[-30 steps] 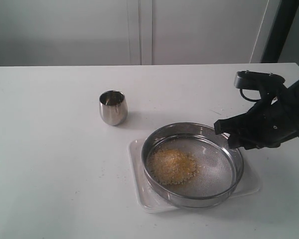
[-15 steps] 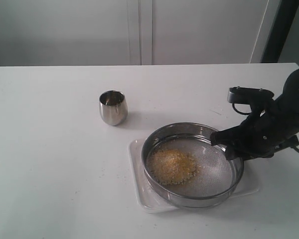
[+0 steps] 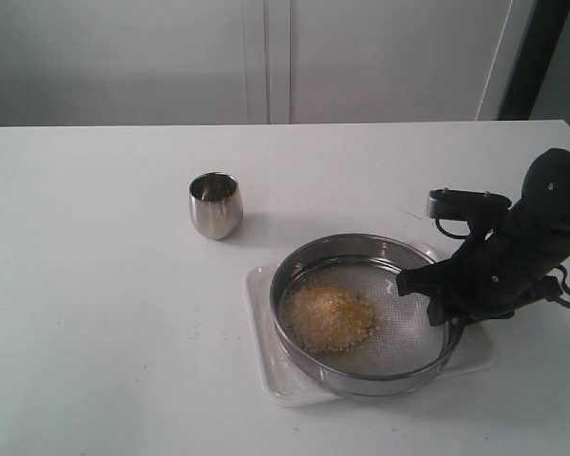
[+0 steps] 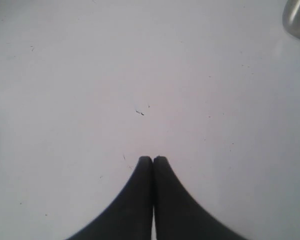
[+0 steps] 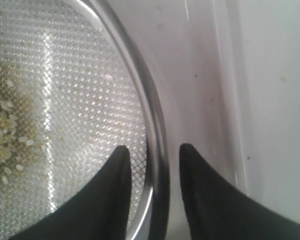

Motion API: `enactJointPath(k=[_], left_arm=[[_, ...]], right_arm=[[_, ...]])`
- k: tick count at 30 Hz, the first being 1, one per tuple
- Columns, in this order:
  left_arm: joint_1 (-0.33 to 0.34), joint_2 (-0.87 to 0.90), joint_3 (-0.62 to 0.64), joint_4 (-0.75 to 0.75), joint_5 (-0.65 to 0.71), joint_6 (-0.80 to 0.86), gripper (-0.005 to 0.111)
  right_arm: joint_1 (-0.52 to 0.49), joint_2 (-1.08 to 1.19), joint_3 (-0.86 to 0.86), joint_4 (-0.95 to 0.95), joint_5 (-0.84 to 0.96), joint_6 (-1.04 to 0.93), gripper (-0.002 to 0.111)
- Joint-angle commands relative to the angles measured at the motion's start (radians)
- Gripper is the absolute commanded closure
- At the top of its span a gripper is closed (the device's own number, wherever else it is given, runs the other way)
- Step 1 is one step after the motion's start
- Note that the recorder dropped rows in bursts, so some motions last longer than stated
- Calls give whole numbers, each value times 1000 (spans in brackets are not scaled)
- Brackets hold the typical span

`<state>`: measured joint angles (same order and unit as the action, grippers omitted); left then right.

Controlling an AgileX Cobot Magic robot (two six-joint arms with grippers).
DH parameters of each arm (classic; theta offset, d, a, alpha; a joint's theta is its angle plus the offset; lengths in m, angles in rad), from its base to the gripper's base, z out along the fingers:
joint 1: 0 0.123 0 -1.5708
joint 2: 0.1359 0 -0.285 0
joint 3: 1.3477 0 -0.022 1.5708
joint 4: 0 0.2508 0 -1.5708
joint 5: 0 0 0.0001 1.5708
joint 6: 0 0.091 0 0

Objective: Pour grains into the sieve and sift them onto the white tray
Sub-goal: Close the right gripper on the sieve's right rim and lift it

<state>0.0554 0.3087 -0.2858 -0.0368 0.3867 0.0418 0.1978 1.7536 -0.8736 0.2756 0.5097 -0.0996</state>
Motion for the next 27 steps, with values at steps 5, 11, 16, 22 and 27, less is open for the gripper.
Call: enactJointPath(k=[5,11,16,22,27], left_arm=[[1,-5,7,-14,1,3,107],[1,-5,7,-14,1,3,107],[1,-5,7,-14,1,3,107],[1,-5,7,-14,1,3,107],[1,-5,7,-14,1,3,107]], right_arm=[[2,36,-3,-11,2,18,106],[2,34,-3,1,2,22,108],[2,15,-3,3,0,25,108],[0,-34,-3,16,-9,33,108],[-18,-66,-38,18,16,33,108]])
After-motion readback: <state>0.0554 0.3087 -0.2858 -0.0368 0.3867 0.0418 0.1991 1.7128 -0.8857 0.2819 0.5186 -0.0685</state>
